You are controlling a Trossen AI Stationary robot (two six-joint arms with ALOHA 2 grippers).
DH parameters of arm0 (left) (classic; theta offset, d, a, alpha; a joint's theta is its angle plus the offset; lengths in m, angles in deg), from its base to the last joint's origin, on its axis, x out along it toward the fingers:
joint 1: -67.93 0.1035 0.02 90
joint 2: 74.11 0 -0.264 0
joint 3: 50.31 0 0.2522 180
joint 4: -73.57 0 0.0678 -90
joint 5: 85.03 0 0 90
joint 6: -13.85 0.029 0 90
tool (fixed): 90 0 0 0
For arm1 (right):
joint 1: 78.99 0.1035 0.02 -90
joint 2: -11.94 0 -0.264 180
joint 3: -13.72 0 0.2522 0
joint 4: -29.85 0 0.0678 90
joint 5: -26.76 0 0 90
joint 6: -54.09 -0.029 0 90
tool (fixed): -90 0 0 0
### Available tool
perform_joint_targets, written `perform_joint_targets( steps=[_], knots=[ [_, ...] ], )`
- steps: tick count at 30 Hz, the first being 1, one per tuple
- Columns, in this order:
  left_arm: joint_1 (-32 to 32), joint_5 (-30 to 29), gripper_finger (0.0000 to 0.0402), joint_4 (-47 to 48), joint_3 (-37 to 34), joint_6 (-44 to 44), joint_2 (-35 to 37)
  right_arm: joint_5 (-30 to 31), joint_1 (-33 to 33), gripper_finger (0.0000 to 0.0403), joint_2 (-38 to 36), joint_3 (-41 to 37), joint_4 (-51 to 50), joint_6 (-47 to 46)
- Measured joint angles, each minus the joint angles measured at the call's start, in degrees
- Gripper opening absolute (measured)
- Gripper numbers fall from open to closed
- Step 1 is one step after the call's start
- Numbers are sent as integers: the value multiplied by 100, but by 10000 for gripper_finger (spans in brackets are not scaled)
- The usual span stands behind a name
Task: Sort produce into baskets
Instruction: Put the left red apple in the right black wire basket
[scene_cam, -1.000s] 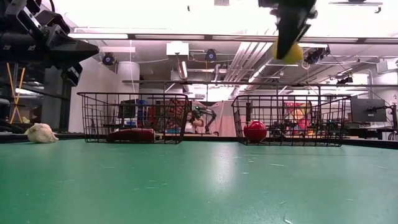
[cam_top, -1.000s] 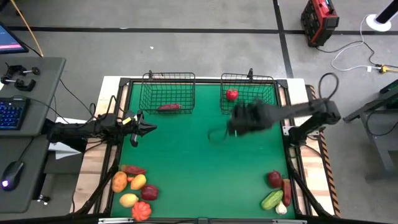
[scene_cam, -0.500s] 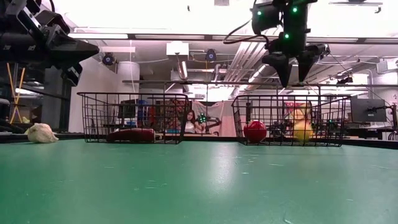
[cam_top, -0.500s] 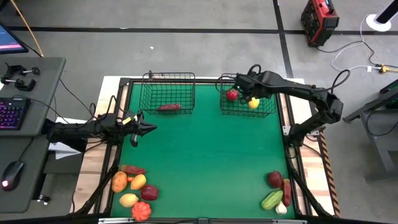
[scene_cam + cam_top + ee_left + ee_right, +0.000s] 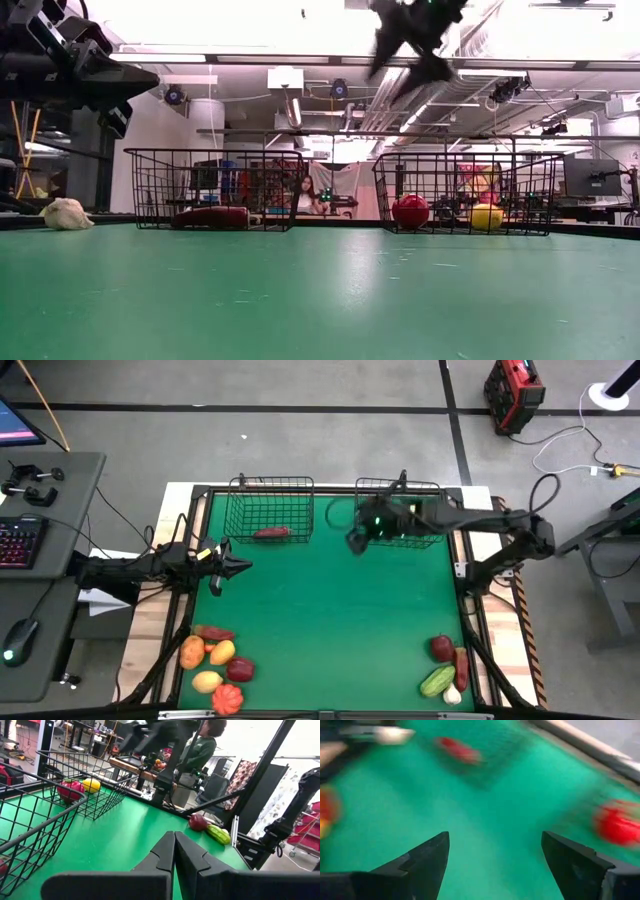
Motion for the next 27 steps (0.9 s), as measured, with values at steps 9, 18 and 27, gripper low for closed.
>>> perform_joint_targets(
  steps=[9,18,27],
  knots=[
    [0,0,0,2,-2,0,0,-833,1700,309,465,0,774,-272],
    [2,-503,0,-1105,-2,-1321,-8,-654,2567,309,463,0,704,-1948],
    [-146,397,42,-1355,986,-2116,-1443,-149,2701,309,460,0,611,-2146]
  ],
)
